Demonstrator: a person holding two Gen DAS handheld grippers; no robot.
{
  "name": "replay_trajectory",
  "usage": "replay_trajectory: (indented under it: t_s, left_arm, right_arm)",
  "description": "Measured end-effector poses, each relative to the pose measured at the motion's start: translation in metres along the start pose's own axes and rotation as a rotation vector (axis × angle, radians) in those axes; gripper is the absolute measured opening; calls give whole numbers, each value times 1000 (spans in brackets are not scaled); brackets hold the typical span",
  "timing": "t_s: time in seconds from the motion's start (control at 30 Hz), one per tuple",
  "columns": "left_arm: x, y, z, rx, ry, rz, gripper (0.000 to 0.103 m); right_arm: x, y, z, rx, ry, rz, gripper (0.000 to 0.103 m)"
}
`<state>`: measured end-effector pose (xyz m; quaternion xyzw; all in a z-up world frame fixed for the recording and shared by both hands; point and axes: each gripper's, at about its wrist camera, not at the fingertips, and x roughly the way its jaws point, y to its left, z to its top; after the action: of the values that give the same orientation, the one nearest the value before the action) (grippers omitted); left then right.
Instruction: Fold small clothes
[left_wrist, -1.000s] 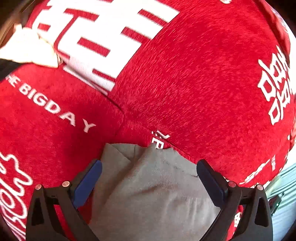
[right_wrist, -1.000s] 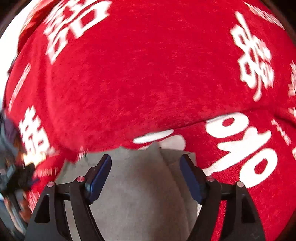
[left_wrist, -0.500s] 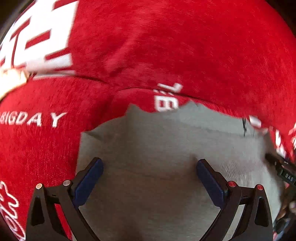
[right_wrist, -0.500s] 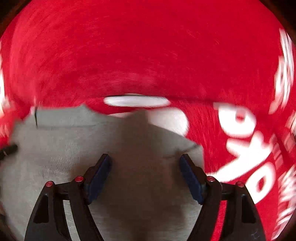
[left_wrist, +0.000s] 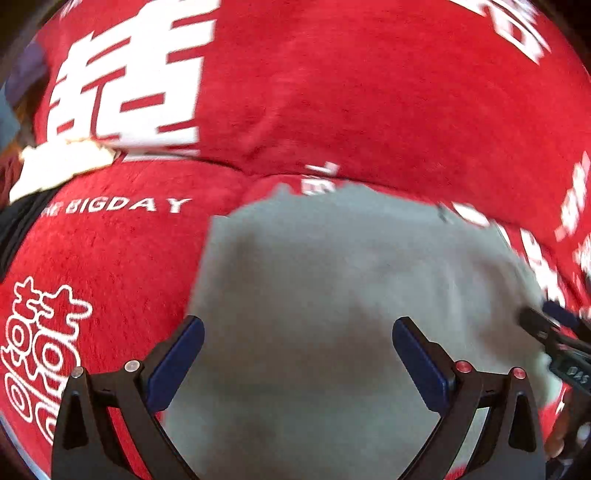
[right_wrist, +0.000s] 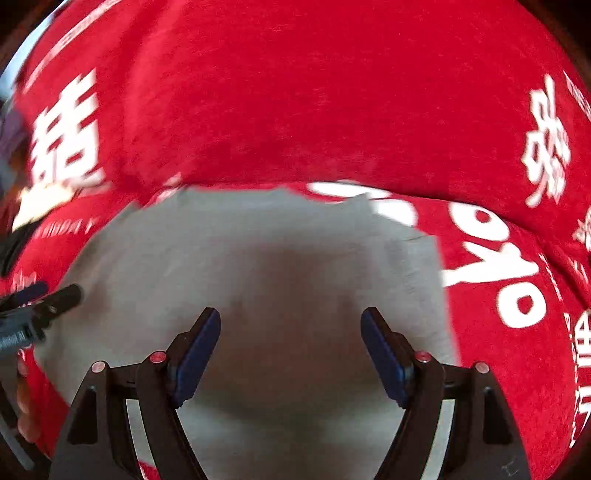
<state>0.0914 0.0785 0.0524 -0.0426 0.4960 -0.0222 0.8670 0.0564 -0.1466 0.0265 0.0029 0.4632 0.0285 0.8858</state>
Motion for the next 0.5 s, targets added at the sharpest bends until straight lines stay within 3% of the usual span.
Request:
replay_trajectory:
  t_s: [0.07, 0.17, 0.23, 0.33, 0.43, 0.5]
  left_arm:
    - [0, -17, -9, 69, -11, 16, 102]
    - [11, -7, -13, 92, 7, 125, 102]
    - [12, 28, -16, -12, 36, 35, 103]
    - [7, 63, -17, -164, 83, -7, 103]
    - [-16, 71, -26, -206, 52, 41, 103]
    - [-28, 62, -33, -194, 38, 14, 103]
  right_arm:
    - [5, 14, -10, -64, 14, -35, 81]
    - [17, -5, -13, -37, 35, -103, 81]
    - [11, -38, -19, 60, 27, -72, 81]
    - [2, -75, -24, 120, 43, -182, 83]
    - [-17, -102, -35, 268, 47, -119, 83]
    - [-32, -96, -40, 290, 43, -135, 83]
